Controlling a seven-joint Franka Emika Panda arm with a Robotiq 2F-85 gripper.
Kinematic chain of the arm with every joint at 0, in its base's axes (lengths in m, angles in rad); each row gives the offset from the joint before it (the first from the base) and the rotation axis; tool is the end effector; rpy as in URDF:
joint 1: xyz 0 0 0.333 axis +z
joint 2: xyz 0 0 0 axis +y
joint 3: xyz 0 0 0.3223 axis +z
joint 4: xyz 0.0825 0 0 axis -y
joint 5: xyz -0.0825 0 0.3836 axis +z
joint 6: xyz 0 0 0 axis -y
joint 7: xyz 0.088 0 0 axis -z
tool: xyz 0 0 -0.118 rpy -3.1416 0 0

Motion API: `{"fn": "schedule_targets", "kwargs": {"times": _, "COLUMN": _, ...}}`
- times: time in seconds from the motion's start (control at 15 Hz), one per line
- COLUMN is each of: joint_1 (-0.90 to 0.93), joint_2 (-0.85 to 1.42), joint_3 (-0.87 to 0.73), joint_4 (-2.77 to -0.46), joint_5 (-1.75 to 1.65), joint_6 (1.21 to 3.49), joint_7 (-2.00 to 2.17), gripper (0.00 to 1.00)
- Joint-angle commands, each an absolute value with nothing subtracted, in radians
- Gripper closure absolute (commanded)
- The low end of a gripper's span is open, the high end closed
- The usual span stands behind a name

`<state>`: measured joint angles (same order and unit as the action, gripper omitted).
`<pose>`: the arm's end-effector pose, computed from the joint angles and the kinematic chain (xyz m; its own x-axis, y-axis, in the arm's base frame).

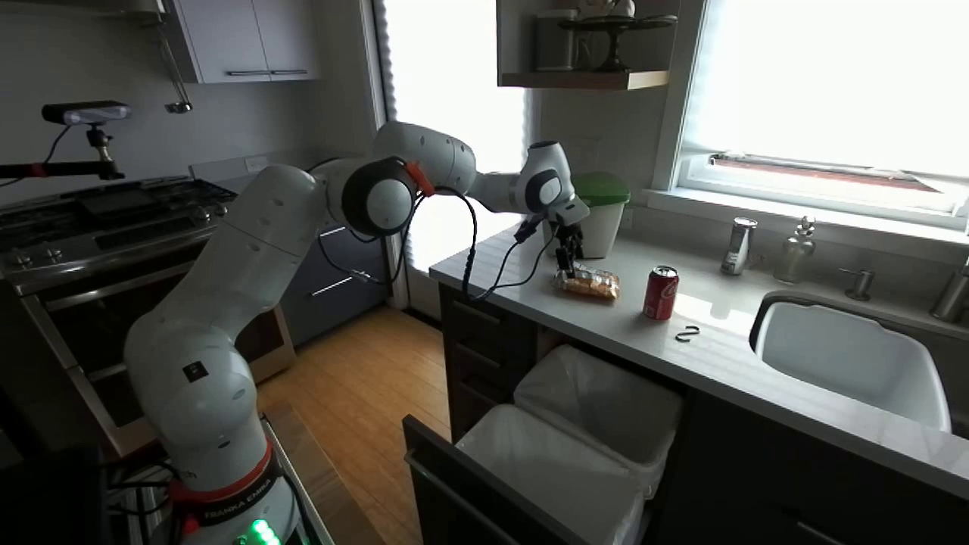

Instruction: Pick up the orange snacks packet on the counter top and drop it in the waste bin drawer

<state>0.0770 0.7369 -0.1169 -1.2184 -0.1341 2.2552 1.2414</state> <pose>0.7831 -0.0099 0.3653 0.3464 -0.8944 0.2830 -0.8890 -0.4093 -0.2054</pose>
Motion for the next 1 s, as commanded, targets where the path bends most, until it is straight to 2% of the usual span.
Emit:
{"fn": "schedule_targets", "kwargs": {"times": 0.0, "joint_1": 0.096, "joint_2": 0.847, "joint_3": -0.152, "joint_4": -1.084, "joint_5": -0.133, "joint_6": 2.223, "joint_7": 1.269, "gripper": 0.0}}
{"fn": "schedule_targets", "kwargs": {"times": 0.13, "joint_1": 0.097, "joint_2": 0.884, "joint_3": -0.155, "joint_4": -1.041, "joint_5": -0.129, "joint_6": 2.199, "joint_7": 1.265, "gripper": 0.01}}
{"fn": "schedule_targets", "kwargs": {"times": 0.2, "joint_1": 0.097, "joint_2": 0.899, "joint_3": -0.155, "joint_4": -1.023, "joint_5": -0.126, "joint_6": 2.177, "joint_7": 1.261, "gripper": 0.25}}
{"fn": "schedule_targets", "kwargs": {"times": 0.27, "joint_1": 0.098, "joint_2": 0.911, "joint_3": -0.155, "joint_4": -1.008, "joint_5": -0.125, "joint_6": 2.154, "joint_7": 1.26, "gripper": 0.26}}
{"fn": "schedule_targets", "kwargs": {"times": 0.33, "joint_1": 0.098, "joint_2": 0.922, "joint_3": -0.155, "joint_4": -0.993, "joint_5": -0.125, "joint_6": 2.135, "joint_7": 1.259, "gripper": 0.31}}
{"fn": "schedule_targets", "kwargs": {"times": 0.8, "joint_1": 0.099, "joint_2": 0.917, "joint_3": -0.158, "joint_4": -0.933, "joint_5": -0.122, "joint_6": 1.913, "joint_7": 1.3, "gripper": 0.87}}
{"fn": "schedule_targets", "kwargs": {"times": 0.93, "joint_1": 0.094, "joint_2": 0.887, "joint_3": -0.148, "joint_4": -0.946, "joint_5": -0.113, "joint_6": 1.859, "joint_7": 1.298, "gripper": 0.99}}
